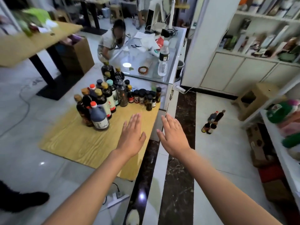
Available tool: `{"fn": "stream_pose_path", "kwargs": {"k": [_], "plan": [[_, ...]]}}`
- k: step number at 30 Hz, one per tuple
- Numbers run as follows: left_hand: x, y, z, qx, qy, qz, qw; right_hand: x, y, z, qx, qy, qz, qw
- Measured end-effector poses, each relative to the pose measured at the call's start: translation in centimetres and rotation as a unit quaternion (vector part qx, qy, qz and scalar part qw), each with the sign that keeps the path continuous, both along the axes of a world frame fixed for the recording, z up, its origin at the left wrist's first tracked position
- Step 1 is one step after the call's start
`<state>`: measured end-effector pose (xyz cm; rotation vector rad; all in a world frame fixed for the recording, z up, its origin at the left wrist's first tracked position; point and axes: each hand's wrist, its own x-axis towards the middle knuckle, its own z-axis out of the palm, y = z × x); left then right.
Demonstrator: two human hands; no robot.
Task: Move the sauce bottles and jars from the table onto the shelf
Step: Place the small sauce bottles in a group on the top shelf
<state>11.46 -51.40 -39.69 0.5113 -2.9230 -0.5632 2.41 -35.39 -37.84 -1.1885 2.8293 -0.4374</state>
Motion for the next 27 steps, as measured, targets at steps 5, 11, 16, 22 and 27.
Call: {"fn": "stream_pose_path", "kwargs": {"k": [5, 11, 16, 22, 27], "plan": [[-2.5, -3.9, -1.3, 0.011, -0.005, -0.001, 1.000, -2.5, -3.9, -0.9, 0.011, -0.012, -0.013, 1.000], [-6.6, -6.6, -2.2, 0.049, 0.011, 0.000, 0.999, -6.7, -7.5, -2.8, 0.000, -0.045, -0.037, 0.998], [-11.2, -7.7, -3.1, 0.080, 0.014, 0.018, 0.997, -11.5, -9.1, -4.9, -0.002, -0.072, -0.047, 0.996], [-18.5, -8.3, -5.1, 0.134, 0.000, 0.075, 0.988, -20.1, -10.5, -7.6, 0.033, -0.107, -0.010, 0.994], [-23.8, -7.7, -6.8, 0.173, -0.013, 0.144, 0.974, -26.7, -11.9, -10.4, 0.047, -0.165, 0.021, 0.985]]}}
